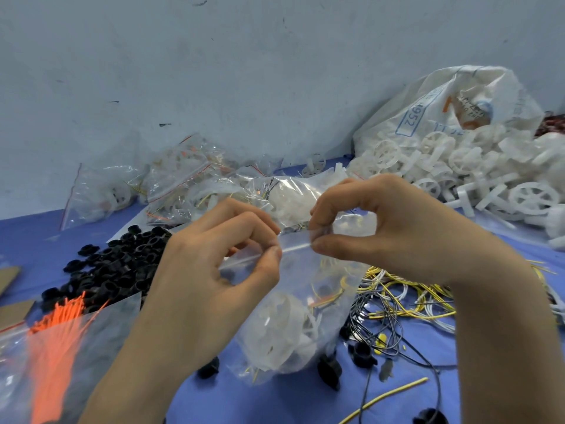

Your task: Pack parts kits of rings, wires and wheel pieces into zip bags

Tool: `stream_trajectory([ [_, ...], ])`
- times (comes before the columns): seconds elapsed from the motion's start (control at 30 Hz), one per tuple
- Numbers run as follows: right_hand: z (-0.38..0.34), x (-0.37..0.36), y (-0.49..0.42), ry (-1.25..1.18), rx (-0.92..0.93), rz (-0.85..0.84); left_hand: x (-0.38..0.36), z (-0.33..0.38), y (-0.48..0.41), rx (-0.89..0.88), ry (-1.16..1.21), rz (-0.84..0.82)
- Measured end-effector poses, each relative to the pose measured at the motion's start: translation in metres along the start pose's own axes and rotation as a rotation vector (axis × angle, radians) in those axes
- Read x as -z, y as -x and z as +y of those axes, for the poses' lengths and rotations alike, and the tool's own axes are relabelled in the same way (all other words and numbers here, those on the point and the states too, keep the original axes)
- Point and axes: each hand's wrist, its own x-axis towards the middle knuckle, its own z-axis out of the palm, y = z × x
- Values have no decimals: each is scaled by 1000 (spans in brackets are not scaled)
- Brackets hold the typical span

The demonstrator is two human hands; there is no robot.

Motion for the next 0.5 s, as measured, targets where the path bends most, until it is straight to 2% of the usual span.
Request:
stream_trajectory([
  [0.23,-7,-8,-4,-42,18,-3,3,0,1,4,-30,-17],
  [0.37,-10,-12,-7,37,73,-22,1,1,1,4,3,-18],
  [0.5,-9,-12,-9,79,91,29,3,1,2,4,-10,1],
])
